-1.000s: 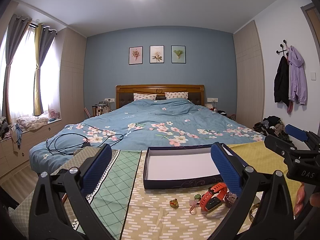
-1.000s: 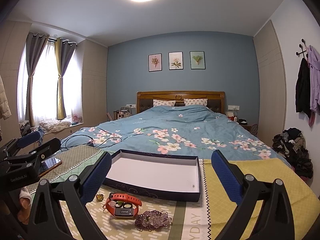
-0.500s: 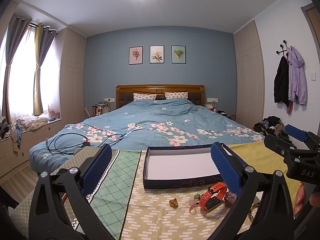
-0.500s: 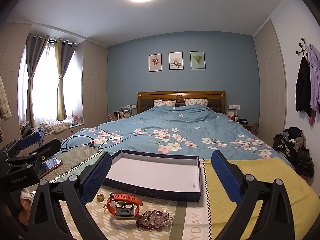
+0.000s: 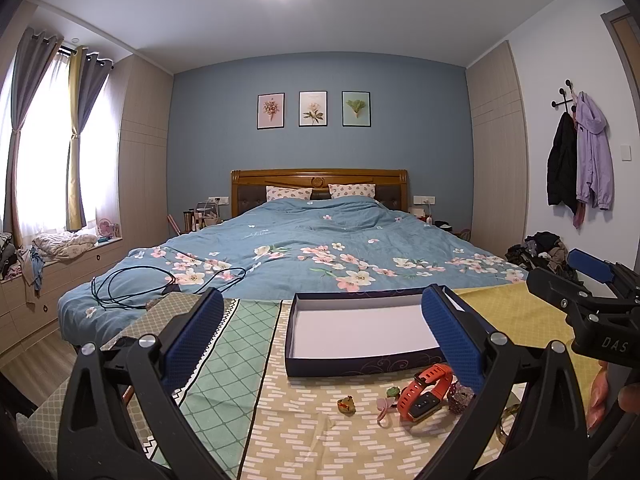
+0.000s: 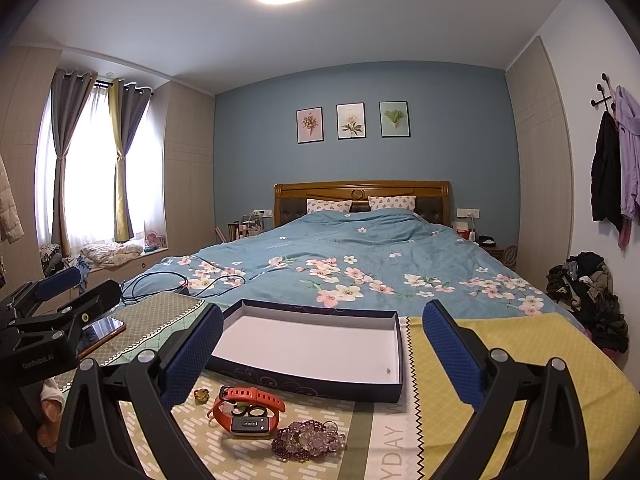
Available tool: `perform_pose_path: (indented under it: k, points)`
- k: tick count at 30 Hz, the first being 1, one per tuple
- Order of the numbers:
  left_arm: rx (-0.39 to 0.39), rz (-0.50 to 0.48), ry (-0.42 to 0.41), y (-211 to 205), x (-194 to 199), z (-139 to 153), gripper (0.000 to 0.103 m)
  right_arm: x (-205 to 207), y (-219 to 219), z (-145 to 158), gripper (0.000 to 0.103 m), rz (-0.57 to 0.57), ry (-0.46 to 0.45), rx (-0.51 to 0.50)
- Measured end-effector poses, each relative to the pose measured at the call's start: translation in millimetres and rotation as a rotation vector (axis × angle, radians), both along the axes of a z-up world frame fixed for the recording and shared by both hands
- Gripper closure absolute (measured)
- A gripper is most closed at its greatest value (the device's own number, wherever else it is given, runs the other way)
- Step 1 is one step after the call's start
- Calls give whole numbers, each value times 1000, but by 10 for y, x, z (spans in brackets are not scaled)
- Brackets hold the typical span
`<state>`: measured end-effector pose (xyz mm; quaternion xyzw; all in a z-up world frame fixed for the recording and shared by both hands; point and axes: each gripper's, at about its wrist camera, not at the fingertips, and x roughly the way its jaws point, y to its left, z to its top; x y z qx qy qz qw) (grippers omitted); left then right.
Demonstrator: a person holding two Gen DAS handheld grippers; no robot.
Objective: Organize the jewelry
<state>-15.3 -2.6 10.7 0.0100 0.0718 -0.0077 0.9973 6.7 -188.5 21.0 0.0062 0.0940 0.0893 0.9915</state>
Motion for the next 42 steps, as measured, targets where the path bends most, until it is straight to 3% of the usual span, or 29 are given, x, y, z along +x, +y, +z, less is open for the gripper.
perform_pose_path:
  k: [33,42]
  points:
    - [-6,-11,10,-1,-52,-29,6,39,-6,-14,7,6,17,11]
    - [1,-33,46,1,41,-72,6,72,-56,-41,7,14,52,-8]
